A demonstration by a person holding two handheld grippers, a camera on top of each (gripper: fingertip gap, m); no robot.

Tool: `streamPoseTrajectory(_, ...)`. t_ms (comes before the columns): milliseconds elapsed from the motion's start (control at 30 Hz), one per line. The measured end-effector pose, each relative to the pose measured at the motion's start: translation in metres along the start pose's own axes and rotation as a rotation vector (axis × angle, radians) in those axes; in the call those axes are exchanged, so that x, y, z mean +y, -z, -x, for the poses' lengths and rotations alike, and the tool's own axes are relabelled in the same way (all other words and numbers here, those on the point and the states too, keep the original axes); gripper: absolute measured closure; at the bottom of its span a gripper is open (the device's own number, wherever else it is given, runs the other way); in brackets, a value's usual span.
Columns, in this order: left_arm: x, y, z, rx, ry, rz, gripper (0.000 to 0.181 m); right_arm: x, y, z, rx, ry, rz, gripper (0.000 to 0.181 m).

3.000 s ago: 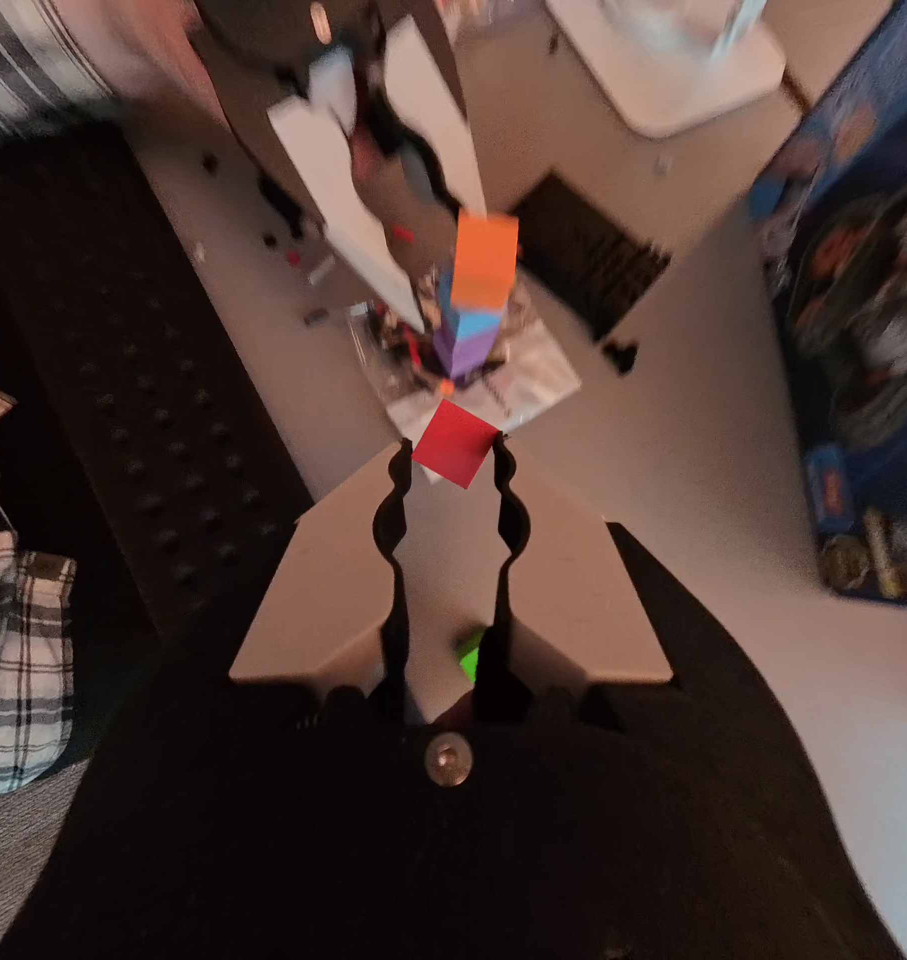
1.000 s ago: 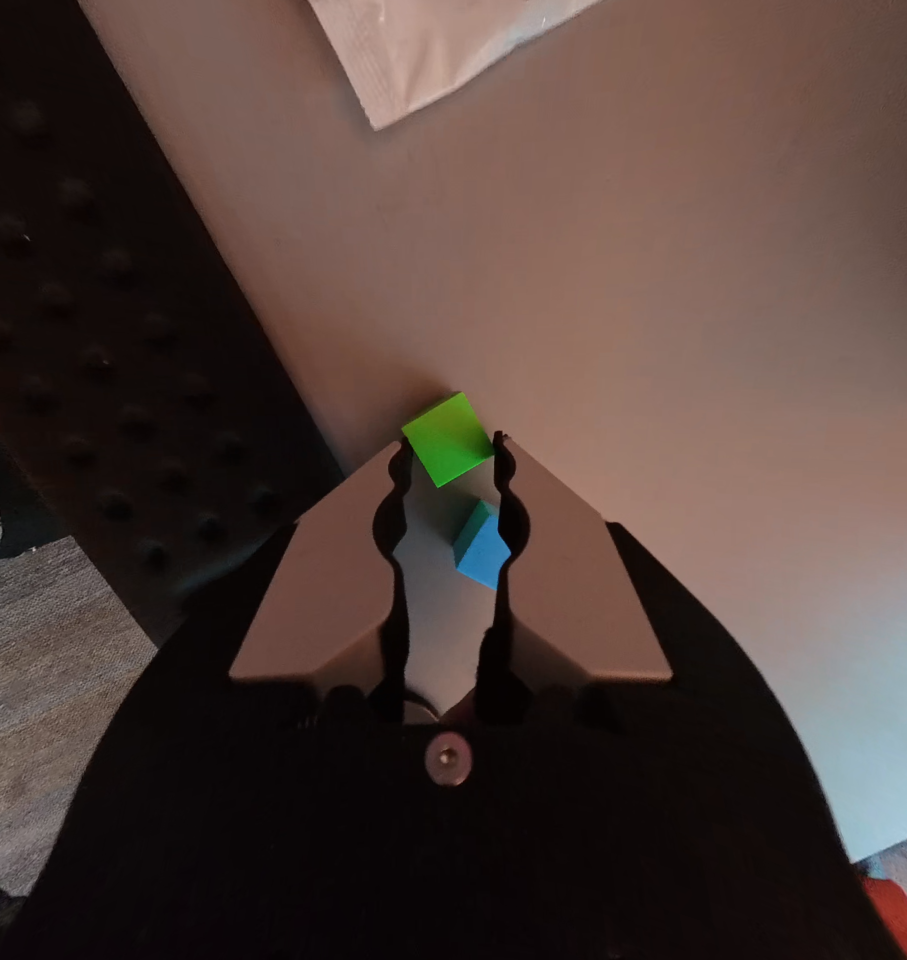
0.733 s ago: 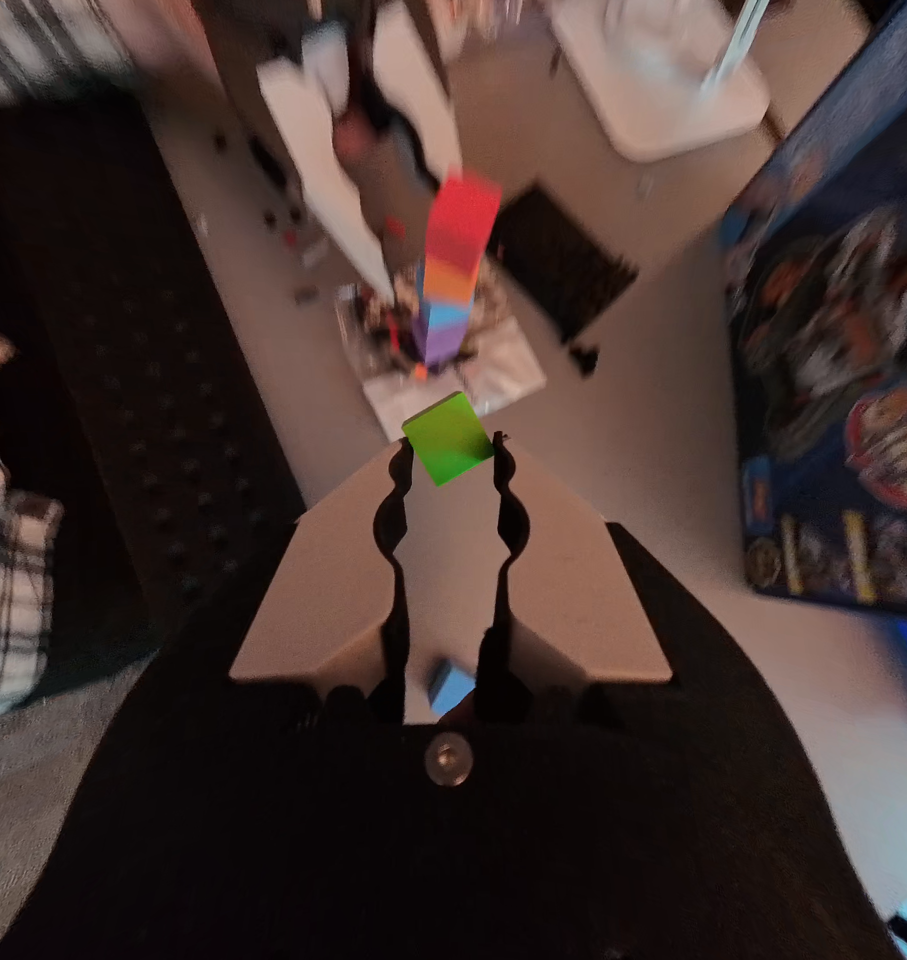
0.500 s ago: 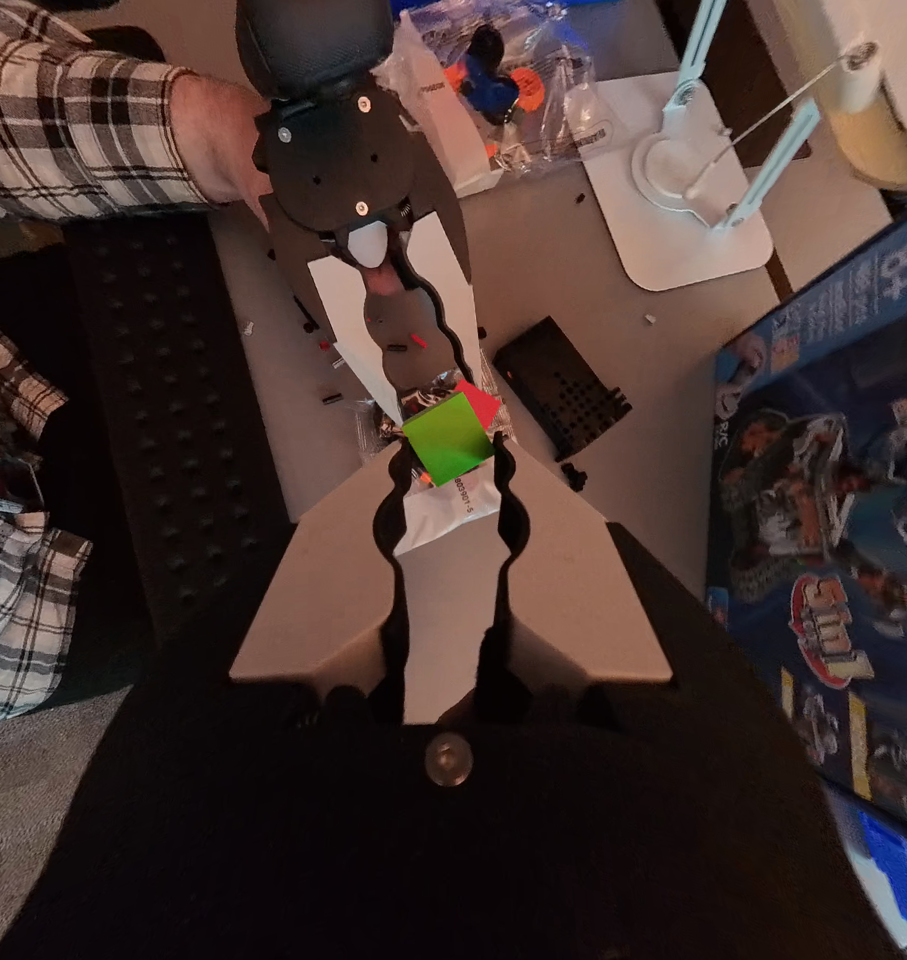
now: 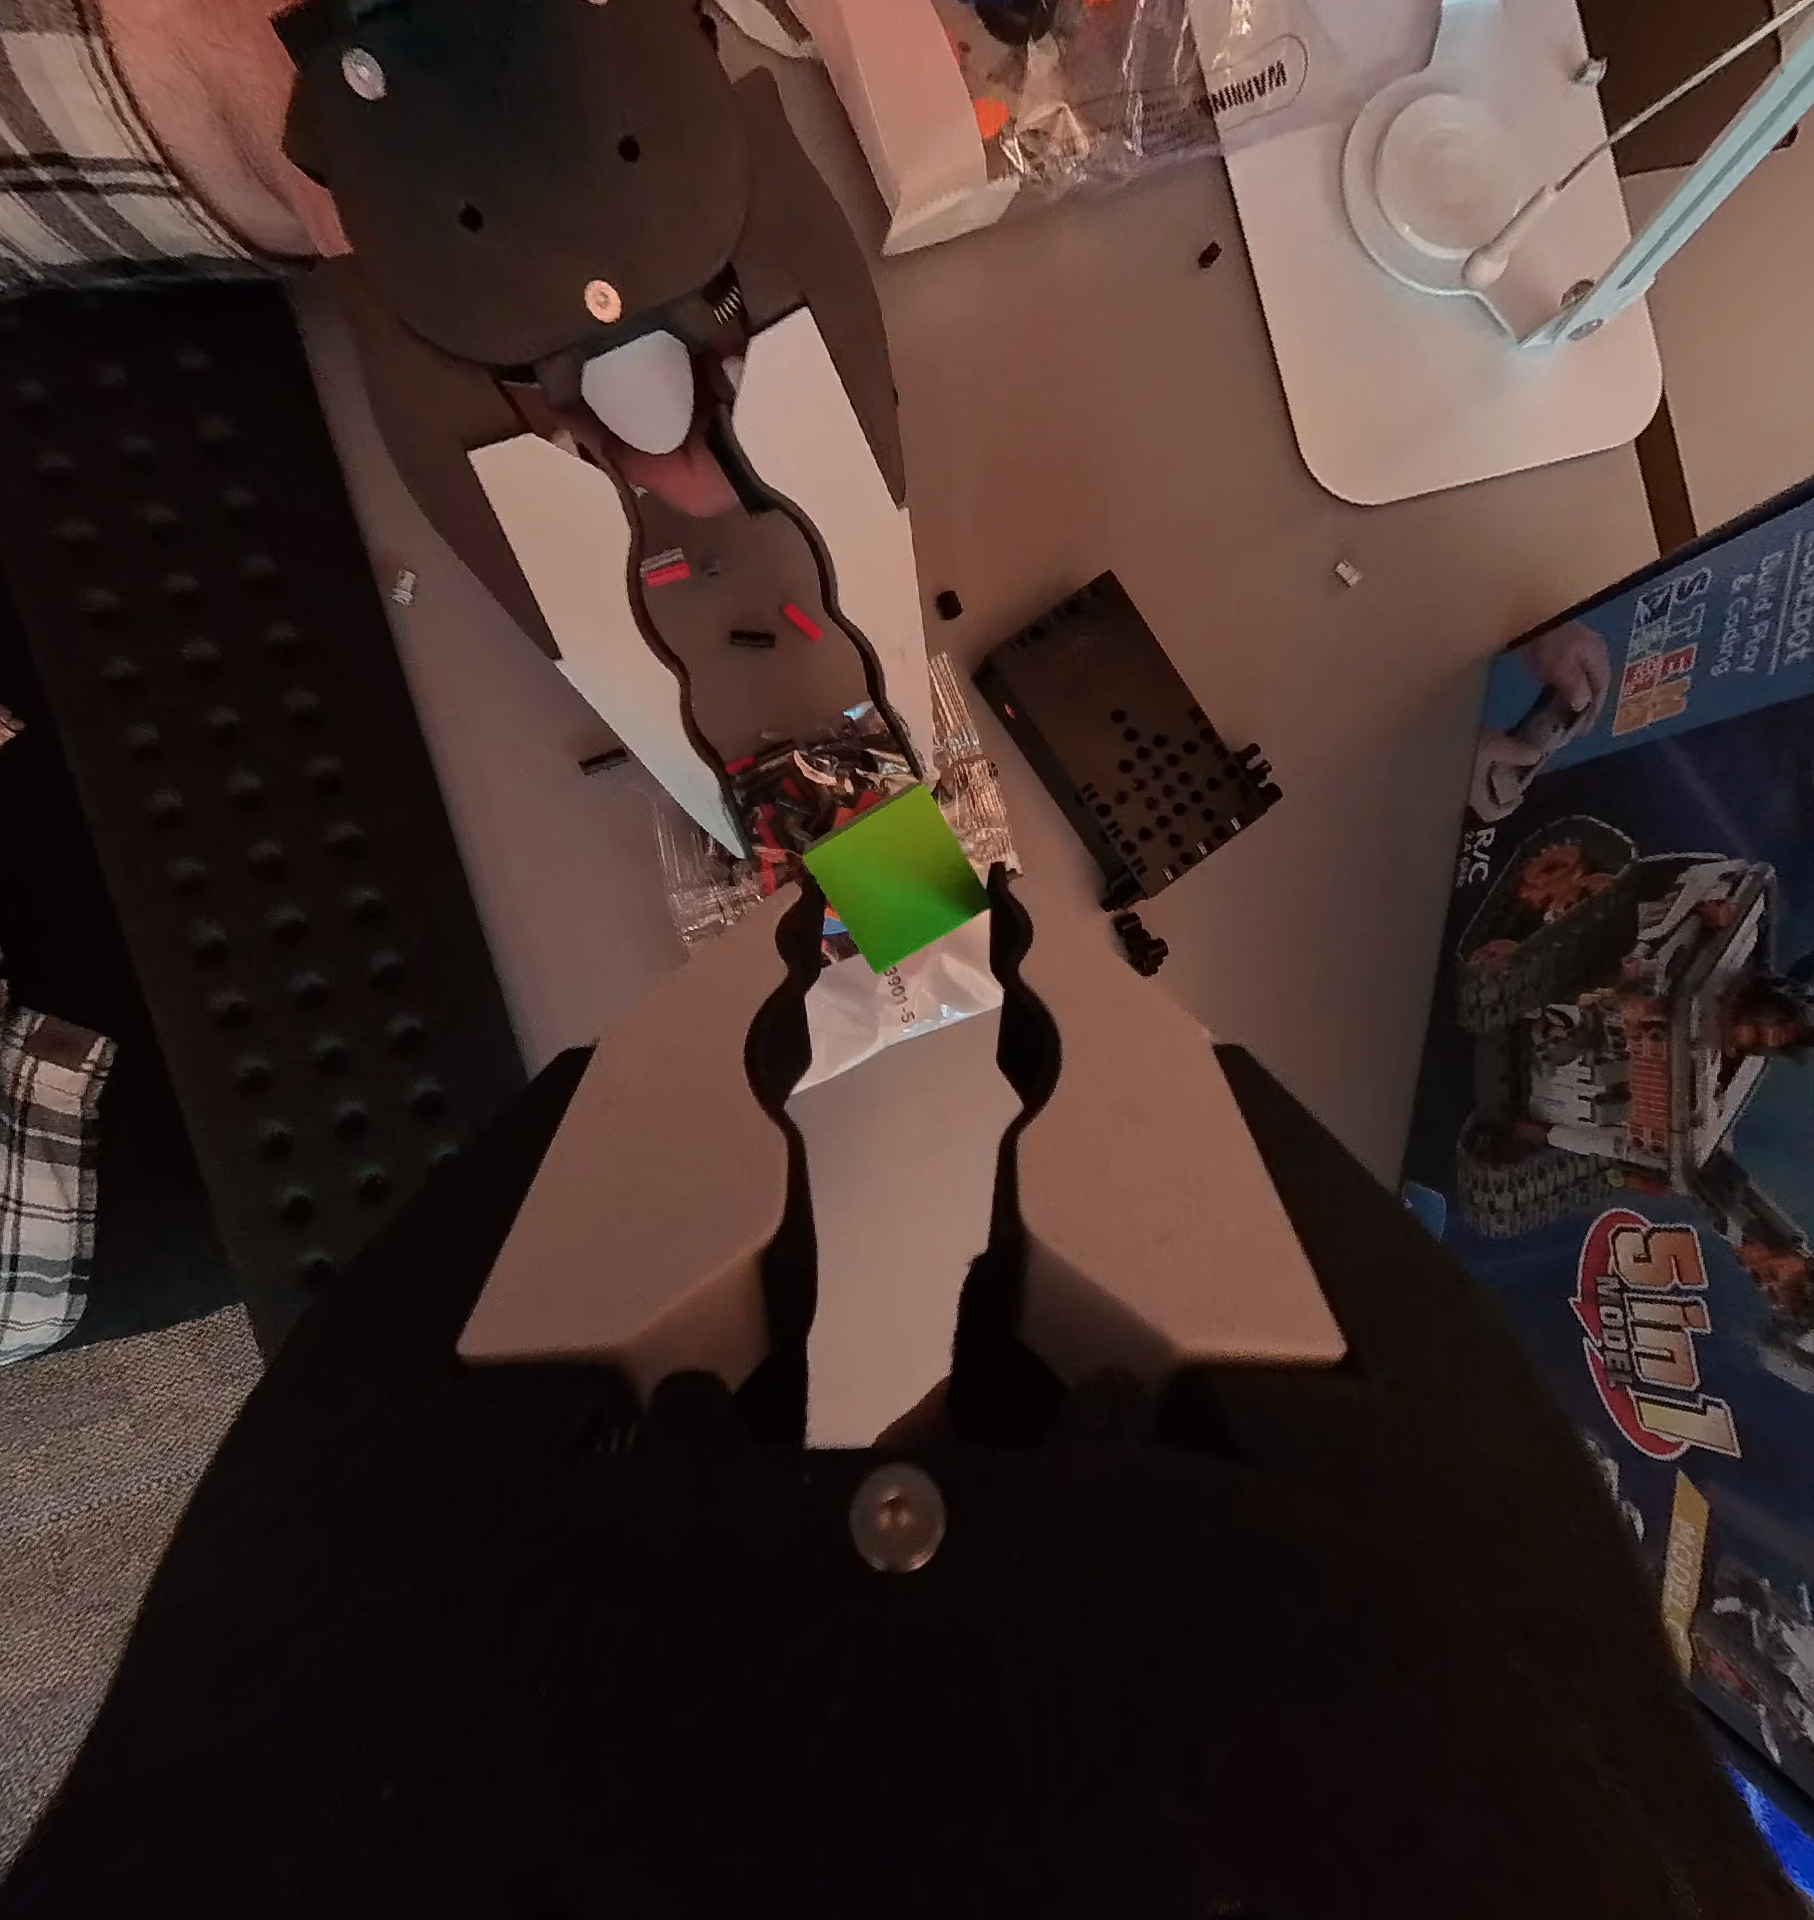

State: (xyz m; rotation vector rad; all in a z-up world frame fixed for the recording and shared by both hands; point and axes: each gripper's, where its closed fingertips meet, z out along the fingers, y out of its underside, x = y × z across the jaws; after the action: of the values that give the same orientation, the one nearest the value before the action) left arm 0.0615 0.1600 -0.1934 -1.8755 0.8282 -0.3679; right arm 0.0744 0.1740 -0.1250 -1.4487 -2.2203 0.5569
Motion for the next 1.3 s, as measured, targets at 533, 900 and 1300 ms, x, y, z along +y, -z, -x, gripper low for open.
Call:
streamPoseTrajectory(533,0.0,0.004,0.003,-0.007,0.003,0.0,0.132,0.06,0.053,0.002,0.194,-0.104,-0.037,0.135)
streamPoseTrajectory(900,0.005,0.002,0.006,-0.009,0.021,0.011,0.132,0.197,0.034,0.021,0.226,-0.362,0.044,0.128)
streamPoseTrajectory(1300,0.01,-0.007,0.003,-0.012,0.007,0.05,0.133,0.187,0.028,0.007,0.276,-0.363,-0.042,0.124)
